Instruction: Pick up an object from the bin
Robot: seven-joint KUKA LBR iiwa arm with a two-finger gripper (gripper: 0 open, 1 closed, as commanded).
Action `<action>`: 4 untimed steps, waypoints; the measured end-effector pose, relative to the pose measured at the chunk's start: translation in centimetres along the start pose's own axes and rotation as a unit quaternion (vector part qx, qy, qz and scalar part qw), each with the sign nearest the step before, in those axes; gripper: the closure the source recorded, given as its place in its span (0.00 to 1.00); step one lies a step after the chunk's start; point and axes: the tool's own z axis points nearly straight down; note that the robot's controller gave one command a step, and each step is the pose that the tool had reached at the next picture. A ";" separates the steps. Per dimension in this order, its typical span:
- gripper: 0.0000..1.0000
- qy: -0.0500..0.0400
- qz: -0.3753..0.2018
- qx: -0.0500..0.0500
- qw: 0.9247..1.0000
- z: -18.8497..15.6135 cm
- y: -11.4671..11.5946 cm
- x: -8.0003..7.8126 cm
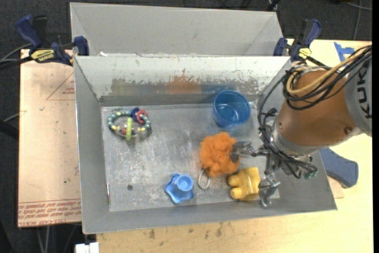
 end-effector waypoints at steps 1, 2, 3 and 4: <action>0.00 -0.001 -0.032 0.001 0.999 0.5 -3.3 -0.8; 0.00 -0.003 -0.105 0.003 0.994 3.2 -3.0 -0.6; 1.00 -0.006 -0.270 0.007 0.963 5.9 -0.1 -2.4; 1.00 -0.007 -0.270 0.007 0.963 5.9 -0.1 -2.4</action>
Offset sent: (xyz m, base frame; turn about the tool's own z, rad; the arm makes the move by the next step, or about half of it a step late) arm 0.0103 -0.0242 -0.0645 -0.3460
